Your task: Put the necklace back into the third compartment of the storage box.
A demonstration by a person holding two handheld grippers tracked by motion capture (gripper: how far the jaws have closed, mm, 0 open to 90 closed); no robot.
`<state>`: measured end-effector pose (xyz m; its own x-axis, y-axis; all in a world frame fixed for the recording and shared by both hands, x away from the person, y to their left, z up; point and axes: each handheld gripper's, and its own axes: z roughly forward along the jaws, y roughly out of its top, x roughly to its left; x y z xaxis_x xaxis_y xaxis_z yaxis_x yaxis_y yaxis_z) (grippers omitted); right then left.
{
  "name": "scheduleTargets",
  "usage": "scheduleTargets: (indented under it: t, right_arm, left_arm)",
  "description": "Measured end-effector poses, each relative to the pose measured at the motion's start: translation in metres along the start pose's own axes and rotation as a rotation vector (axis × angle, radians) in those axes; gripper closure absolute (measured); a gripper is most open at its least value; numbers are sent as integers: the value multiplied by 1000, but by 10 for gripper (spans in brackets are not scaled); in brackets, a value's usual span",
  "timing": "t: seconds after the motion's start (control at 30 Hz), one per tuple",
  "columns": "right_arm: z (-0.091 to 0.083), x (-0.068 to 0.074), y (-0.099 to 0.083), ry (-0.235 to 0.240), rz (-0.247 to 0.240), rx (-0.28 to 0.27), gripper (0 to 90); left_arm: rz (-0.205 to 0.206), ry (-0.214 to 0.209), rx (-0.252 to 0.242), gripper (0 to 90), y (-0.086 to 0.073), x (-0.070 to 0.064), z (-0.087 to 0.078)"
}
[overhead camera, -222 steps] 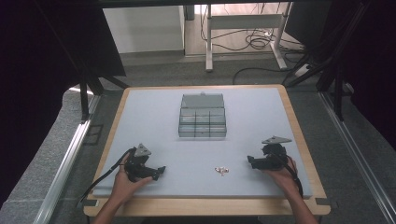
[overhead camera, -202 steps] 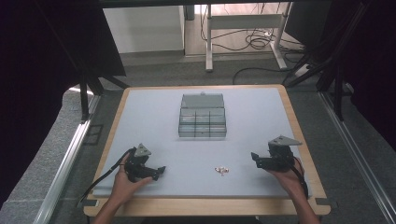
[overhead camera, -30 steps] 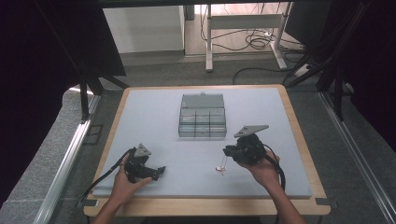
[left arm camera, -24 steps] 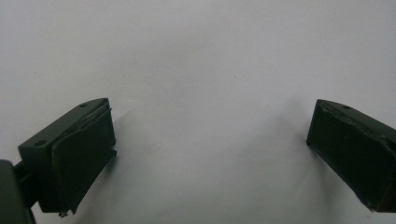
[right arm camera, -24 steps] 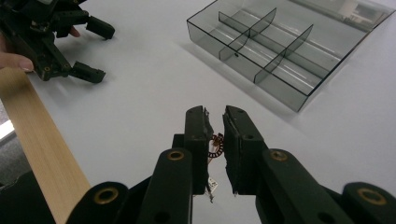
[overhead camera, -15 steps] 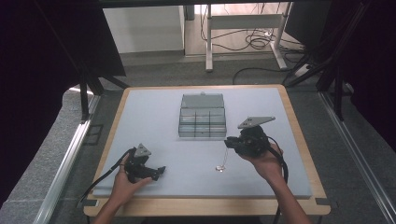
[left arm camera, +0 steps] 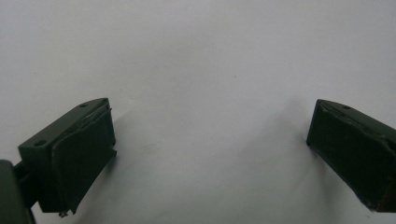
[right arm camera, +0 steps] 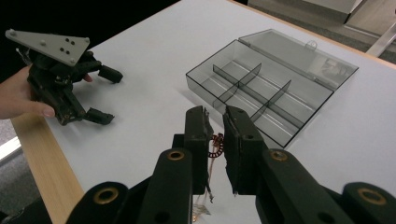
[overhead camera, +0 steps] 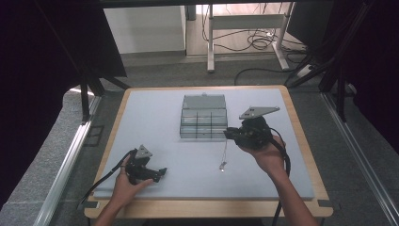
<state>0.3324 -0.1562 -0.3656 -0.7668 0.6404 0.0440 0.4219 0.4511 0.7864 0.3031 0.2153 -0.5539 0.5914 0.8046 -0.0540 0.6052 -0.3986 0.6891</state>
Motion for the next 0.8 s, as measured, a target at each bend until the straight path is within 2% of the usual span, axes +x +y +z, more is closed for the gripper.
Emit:
scheduleTargets:
  t: [0.23,0.8]
  right_arm:
    - [-1,-1,7,10,10,-20,782]
    - [-9,-2,31,-14,6,-44,782]
  left_arm:
    - [0,0,0,9,0,0,0]
    - [-2,-1,0,9,0,0,0]
